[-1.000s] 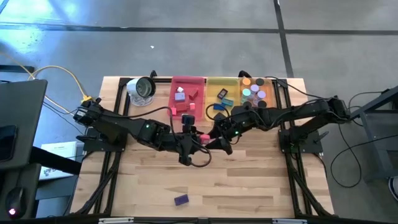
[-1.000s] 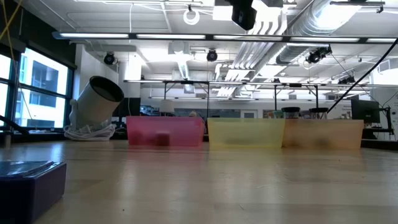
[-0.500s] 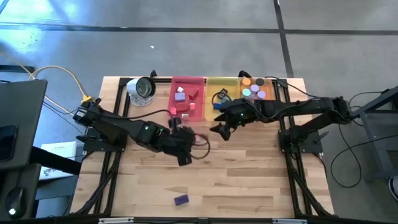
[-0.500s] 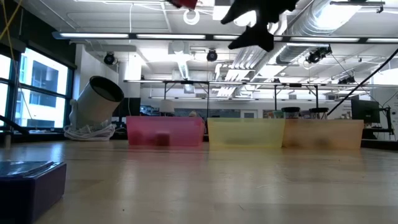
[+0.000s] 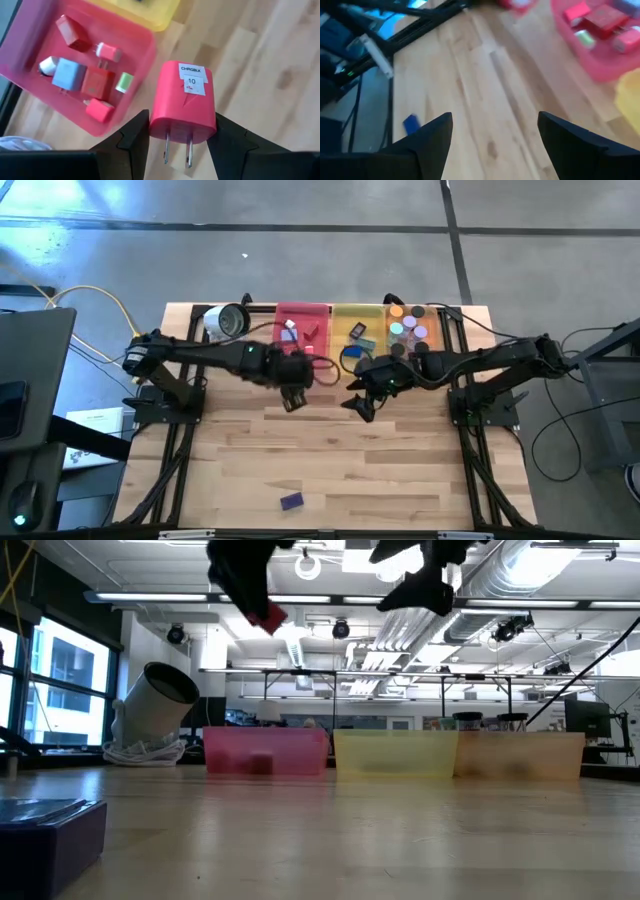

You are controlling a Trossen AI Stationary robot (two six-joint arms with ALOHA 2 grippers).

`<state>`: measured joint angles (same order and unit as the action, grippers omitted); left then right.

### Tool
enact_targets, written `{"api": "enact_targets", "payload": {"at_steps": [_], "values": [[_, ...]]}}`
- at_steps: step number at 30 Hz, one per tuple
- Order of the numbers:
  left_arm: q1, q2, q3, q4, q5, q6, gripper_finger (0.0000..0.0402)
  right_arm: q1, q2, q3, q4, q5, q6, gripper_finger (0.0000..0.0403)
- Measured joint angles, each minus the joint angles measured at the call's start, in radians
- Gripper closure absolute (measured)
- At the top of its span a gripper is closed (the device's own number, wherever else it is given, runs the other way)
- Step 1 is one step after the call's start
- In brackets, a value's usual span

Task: Pick & Place Office items
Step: Put the pink charger adapter into the red bin

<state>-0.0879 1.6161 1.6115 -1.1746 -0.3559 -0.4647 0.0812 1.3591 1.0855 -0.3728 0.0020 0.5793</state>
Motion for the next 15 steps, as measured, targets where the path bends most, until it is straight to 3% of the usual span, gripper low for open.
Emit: {"api": "enact_targets", "payload": {"at_steps": [3,9,15], "values": [[0.082,0.0,-0.044,0.032,0.025,0.064,0.0245,0.037,0.0,0.0,0.005,0.0,0.0,0.0121],[0.27,0.0,-0.192,0.155,0.216,0.094,0.0245,0.11,0.0,0.0,-0.027,0.054,0.016,0.0121],[0.387,0.0,-0.308,0.32,0.228,0.037,0.0245,0.143,0.0,0.0,-0.055,0.112,0.024,0.0121]]}}
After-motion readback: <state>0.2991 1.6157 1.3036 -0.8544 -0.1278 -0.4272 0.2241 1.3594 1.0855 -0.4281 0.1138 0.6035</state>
